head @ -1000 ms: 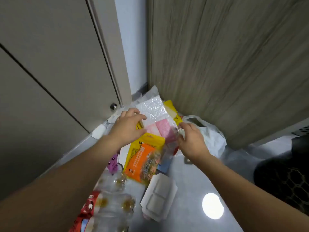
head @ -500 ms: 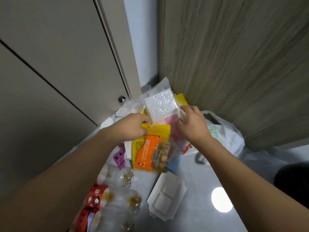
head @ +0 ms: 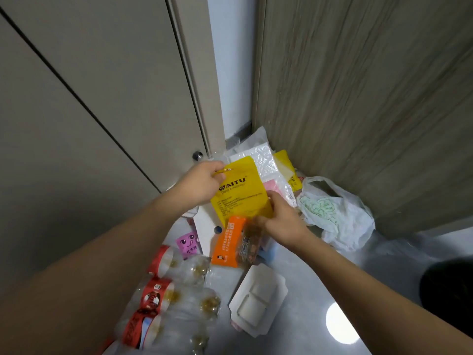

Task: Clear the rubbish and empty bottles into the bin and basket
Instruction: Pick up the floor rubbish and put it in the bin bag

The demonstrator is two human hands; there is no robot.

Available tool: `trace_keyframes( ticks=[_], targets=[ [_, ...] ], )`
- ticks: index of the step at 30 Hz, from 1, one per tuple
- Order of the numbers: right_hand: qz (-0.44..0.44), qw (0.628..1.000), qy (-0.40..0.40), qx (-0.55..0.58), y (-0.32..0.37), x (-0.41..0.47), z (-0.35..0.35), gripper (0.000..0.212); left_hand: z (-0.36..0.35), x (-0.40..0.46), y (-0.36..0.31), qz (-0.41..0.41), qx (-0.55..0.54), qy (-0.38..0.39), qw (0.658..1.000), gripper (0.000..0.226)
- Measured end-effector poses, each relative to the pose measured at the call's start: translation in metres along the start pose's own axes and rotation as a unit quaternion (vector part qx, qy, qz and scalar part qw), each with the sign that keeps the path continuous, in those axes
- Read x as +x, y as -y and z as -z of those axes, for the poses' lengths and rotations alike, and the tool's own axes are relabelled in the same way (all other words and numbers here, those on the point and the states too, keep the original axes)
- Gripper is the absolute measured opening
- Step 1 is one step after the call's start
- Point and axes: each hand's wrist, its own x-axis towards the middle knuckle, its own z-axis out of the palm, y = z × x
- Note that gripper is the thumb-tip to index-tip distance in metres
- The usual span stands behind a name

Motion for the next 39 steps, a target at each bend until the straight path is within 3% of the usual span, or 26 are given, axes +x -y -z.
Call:
trace_keyframes(
  ticks=[2, 6, 9, 16, 20, 25, 29, 31, 35, 37, 39],
  targets=[
    [-0.006, 0.999, 0.012, -0.032, 0.001, 0.0, -0.001, 0.056, 0.011, -0.005, -0.006, -0.027, 0.072, -0.054, 0.996, 0.023],
    [0.015, 0.967, -0.001, -0.253, -0.008, -0.012, -0.012, 0.059, 0.036, -0.025, -0.019, -0.069, 0.263, -0.189, 0.944, 0.017],
    [0.009, 0.961, 0.016, -0.276, -0.013, -0.019, -0.021, 0.07, 0.05, -0.035, -0.025, -0.067, 0.301, -0.232, 0.922, 0.021],
    [0.057, 0.908, -0.056, -0.412, -0.017, -0.022, -0.048, 0.057, 0.061, -0.063, -0.016, -0.039, 0.299, -0.195, 0.933, 0.016],
    [0.085, 0.88, -0.106, -0.456, -0.02, -0.017, -0.058, 0.055, 0.069, -0.07, -0.003, 0.005, 0.188, -0.157, 0.97, 0.016],
    [0.095, 0.843, -0.082, -0.524, -0.016, -0.009, -0.06, 0.073, 0.073, -0.082, 0.01, 0.012, 0.151, -0.155, 0.976, 0.015],
    [0.101, 0.826, -0.099, -0.546, -0.007, -0.004, -0.052, 0.06, 0.072, -0.085, 0.008, 0.014, 0.156, -0.155, 0.975, 0.015],
    [0.108, 0.84, -0.089, -0.525, -0.002, -0.002, -0.046, 0.046, 0.071, -0.083, 0.005, 0.015, 0.144, -0.158, 0.977, 0.015],
    [0.065, 0.96, 0.046, -0.268, 0.014, -0.008, -0.028, 0.017, 0.069, -0.07, -0.013, 0.054, 0.046, -0.165, 0.984, 0.019],
    [0.045, 0.979, 0.06, -0.191, 0.026, -0.018, -0.011, 0.022, 0.075, -0.064, -0.028, 0.062, 0.037, -0.169, 0.983, 0.019],
    [0.025, 0.983, 0.021, -0.178, 0.037, -0.031, 0.012, 0.023, 0.088, -0.057, -0.045, 0.047, 0.073, -0.204, 0.975, 0.013]
  ],
)
